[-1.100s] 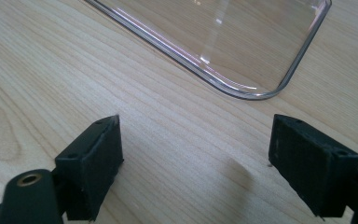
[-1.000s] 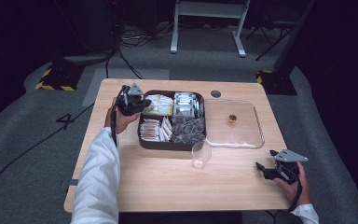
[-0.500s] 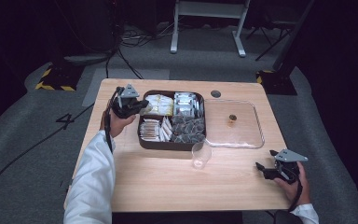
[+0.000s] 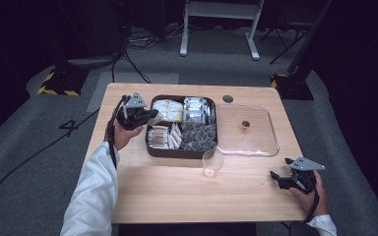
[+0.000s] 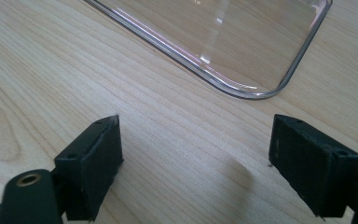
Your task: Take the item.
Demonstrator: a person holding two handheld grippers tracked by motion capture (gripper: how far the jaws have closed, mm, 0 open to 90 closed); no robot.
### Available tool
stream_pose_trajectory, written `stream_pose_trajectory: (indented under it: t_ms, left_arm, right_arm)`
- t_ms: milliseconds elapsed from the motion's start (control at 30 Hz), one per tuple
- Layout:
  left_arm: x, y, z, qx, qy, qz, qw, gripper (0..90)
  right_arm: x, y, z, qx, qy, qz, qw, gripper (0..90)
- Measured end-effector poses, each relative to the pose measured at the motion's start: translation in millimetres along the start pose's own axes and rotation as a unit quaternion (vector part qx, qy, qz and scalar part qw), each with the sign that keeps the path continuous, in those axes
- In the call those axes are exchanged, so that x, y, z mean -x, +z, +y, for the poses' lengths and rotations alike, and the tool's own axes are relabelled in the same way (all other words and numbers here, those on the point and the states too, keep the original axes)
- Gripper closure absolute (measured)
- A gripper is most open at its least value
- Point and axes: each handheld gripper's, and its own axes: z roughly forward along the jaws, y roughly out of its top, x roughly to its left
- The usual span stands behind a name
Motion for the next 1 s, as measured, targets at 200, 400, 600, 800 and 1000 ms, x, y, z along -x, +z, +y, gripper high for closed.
stream_pose_trajectory:
  t_ms: [200,400,600,800,1000]
  left_arm:
    - [11.2,-6.1,5.8,0.002,0.012,-0.011,0.9999,90.0]
    - [22.7,-9.9,10.2,0.008,0.019,-0.031,0.9993,90.0]
    - [32.7,-9.7,13.4,0.012,0.024,-0.045,0.9986,90.0]
    - [45.7,-8.1,18.9,0.012,0.033,-0.063,0.9974,90.0]
    - [56.0,-7.3,23.7,0.014,0.039,-0.075,0.9963,90.0]
  right_arm:
    - [0.1,0.0,0.0,0.000,0.000,0.000,1.0000,17.5]
    - [0.2,0.1,0.0,0.000,0.000,0.001,1.0000,17.5]
    - [0.3,0.1,0.1,-0.001,0.001,0.001,1.0000,17.5]
    - [0.4,0.1,0.0,-0.001,0.001,0.001,1.0000,17.5]
    - [0.3,0.1,0.0,-0.001,0.001,0.001,1.0000,17.4]
